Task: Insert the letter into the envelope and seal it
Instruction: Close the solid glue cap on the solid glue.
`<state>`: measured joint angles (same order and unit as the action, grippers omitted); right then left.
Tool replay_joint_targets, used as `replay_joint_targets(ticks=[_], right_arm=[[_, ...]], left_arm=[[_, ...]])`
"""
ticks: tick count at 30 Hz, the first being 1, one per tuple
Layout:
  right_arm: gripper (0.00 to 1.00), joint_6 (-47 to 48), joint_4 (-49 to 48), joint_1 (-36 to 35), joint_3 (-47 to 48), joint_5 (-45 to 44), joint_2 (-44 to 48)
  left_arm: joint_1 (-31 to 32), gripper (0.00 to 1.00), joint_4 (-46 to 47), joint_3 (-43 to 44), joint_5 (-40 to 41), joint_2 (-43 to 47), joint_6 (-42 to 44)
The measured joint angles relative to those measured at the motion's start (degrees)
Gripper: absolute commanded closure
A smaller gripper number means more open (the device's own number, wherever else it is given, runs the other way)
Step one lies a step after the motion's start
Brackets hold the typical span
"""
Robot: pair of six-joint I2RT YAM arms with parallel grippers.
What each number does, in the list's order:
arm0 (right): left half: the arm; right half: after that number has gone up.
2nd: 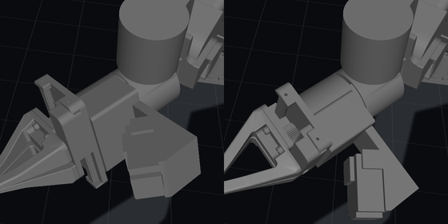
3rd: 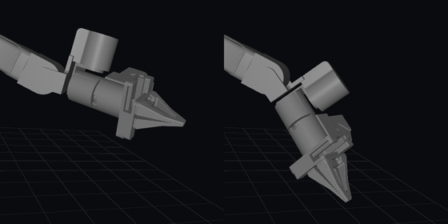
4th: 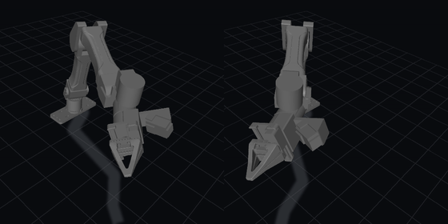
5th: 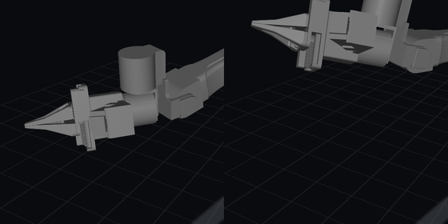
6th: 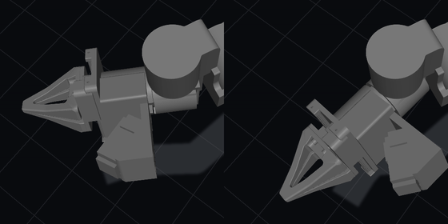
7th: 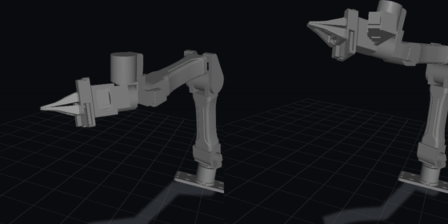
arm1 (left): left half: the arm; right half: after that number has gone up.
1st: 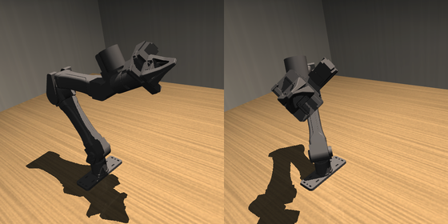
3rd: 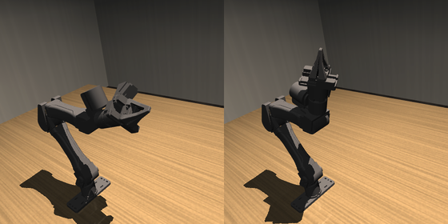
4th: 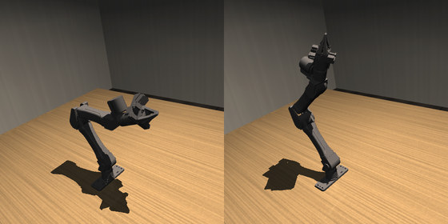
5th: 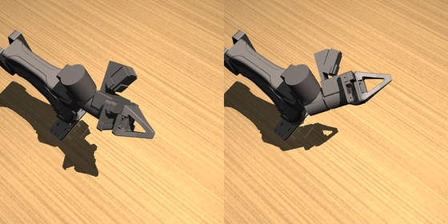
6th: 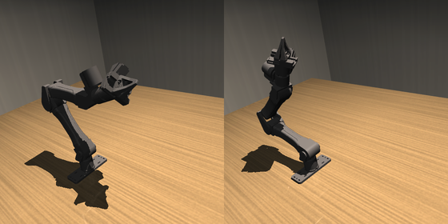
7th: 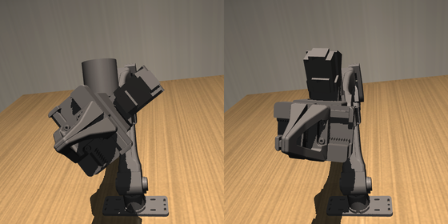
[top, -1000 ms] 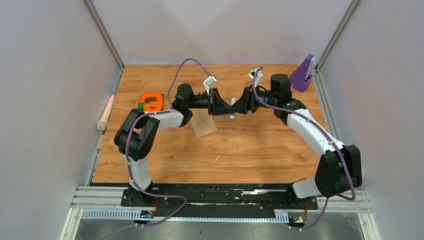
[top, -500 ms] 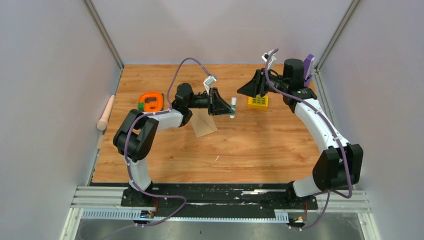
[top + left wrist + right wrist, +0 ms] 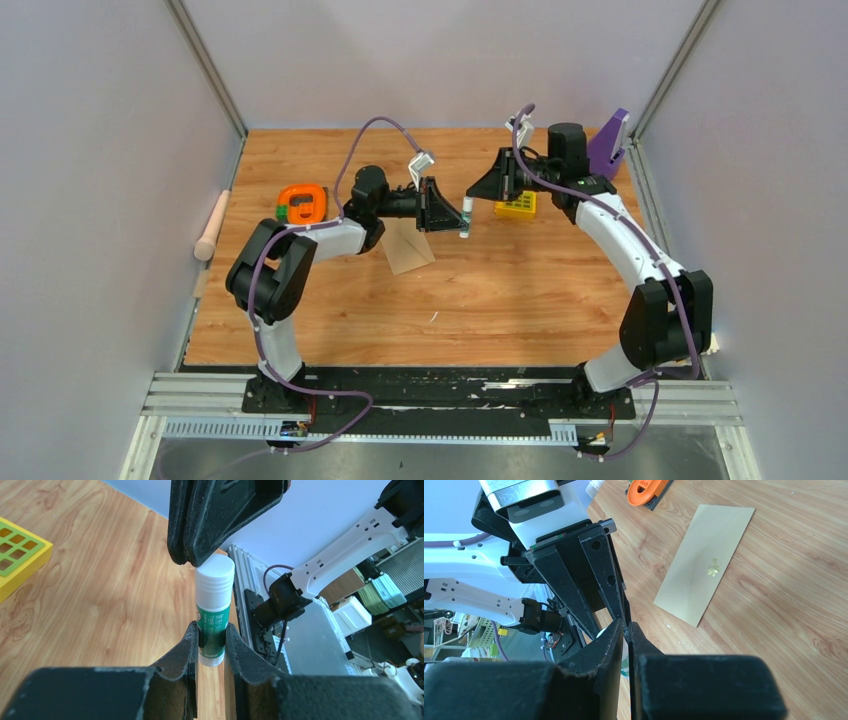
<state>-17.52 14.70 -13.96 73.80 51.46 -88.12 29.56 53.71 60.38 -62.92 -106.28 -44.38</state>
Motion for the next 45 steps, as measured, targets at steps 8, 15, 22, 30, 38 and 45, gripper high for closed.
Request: replay_joint_targets(ticks=[8, 15, 22, 30, 38, 45], right_arm=[[0.89, 1.5, 1.3, -0.4, 0.0, -1.0, 0.1], [0.89, 9.5, 3.7, -4.4, 0.0, -8.7, 2.3], [0.89, 18.4, 6.0, -8.5, 1.8, -16.5, 4.6], [1.00, 23.0, 7.2, -9.6, 1.8, -19.9, 4.8], [1.00, 20.7, 7.2, -9.7, 1.3, -16.9, 4.9], [1.00, 20.6, 5.1, -11.0, -0.7, -16.9, 5.9]], left_arm=[[0.0, 1.00, -1.3, 0.0, 0.0, 0.0, 0.4], [0.1, 1.00, -2.5, 0.0, -0.6, 0.0, 0.3], [0.1, 1.00, -2.5, 0.3, -0.4, 0.0, 0.3], [0.1, 1.00, -2.0, 0.3, -0.4, 0.0, -0.3], [0.1, 1.00, -2.2, 0.3, -0.9, 0.0, -0.3], [0.0, 1.00, -2.5, 0.3, -2.5, 0.0, -1.6]])
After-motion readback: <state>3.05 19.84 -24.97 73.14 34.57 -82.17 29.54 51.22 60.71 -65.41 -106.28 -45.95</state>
